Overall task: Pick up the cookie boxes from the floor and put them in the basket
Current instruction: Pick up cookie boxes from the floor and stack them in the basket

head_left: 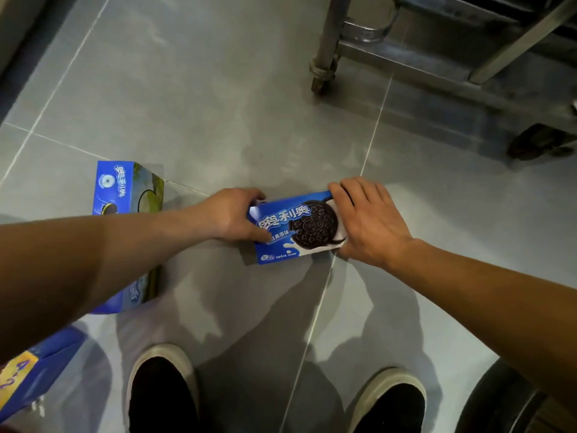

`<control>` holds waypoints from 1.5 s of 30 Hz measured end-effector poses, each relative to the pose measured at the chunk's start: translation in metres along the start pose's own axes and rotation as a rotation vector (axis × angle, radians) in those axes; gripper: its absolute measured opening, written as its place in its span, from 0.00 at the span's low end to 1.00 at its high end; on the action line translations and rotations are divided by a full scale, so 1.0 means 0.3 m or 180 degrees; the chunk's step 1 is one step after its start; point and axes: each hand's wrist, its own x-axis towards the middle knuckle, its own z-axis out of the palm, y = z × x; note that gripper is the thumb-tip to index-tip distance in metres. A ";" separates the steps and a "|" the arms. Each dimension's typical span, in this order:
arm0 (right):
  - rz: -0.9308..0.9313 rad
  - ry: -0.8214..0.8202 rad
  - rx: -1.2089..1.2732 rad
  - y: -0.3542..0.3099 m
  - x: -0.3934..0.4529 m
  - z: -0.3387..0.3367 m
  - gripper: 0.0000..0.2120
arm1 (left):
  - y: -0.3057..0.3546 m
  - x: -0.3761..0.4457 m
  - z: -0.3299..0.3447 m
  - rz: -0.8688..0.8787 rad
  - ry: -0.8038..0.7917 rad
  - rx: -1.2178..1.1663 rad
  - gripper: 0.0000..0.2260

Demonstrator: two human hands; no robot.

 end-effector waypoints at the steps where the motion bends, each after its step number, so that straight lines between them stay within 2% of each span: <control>1: -0.0029 0.0108 0.0054 -0.002 -0.010 -0.004 0.45 | -0.007 0.000 -0.016 -0.0073 -0.0099 -0.0199 0.34; 5: -0.0038 0.0157 0.0132 -0.013 -0.014 -0.019 0.45 | -0.007 -0.008 -0.043 -0.0167 -0.0510 -0.0866 0.34; 8: 0.0048 -0.0124 0.0130 -0.019 0.001 -0.056 0.51 | 0.015 -0.040 -0.068 -0.0236 -0.0263 -0.0967 0.24; 12: 0.0250 -0.0426 0.0741 -0.064 -0.014 -0.213 0.56 | 0.048 -0.178 -0.138 -0.0055 0.0278 -0.0182 0.25; 16: 0.0326 -0.0762 0.1077 -0.156 -0.075 -0.441 0.55 | 0.078 -0.442 -0.201 0.0011 0.0328 -0.0516 0.23; 19: 0.0311 -0.1181 0.1141 -0.220 -0.159 -0.622 0.51 | 0.127 -0.663 -0.274 -0.0101 0.0279 -0.0926 0.27; 21: 0.0354 -0.1420 0.1200 -0.276 -0.227 -0.782 0.45 | 0.164 -0.826 -0.352 -0.0094 0.0308 -0.1030 0.27; 24: 0.0368 -0.1585 0.1260 -0.346 -0.327 -0.993 0.32 | 0.216 -1.025 -0.457 -0.0154 0.0447 -0.1122 0.26; 26: 0.0323 -0.1609 0.1252 -0.396 -0.383 -1.154 0.29 | 0.265 -1.166 -0.551 -0.0184 0.0455 -0.1211 0.26; 32: -0.0077 -0.1706 0.1122 -0.549 -0.471 -1.619 0.30 | 0.401 -1.637 -0.775 -0.0634 0.0728 -0.1528 0.26; 35: -0.0462 -0.1697 0.1012 -0.626 -0.479 -1.817 0.29 | 0.469 -1.859 -0.855 -0.0782 0.0961 -0.1733 0.28; 41: -0.1464 -0.1684 0.0632 -0.841 -0.483 -2.065 0.30 | 0.557 -2.233 -0.821 -0.1608 0.1868 -0.2205 0.27; 45: -0.1980 -0.1682 0.0395 -0.980 -0.516 -2.114 0.27 | 0.594 -2.425 -0.720 -0.1888 0.2132 -0.2451 0.28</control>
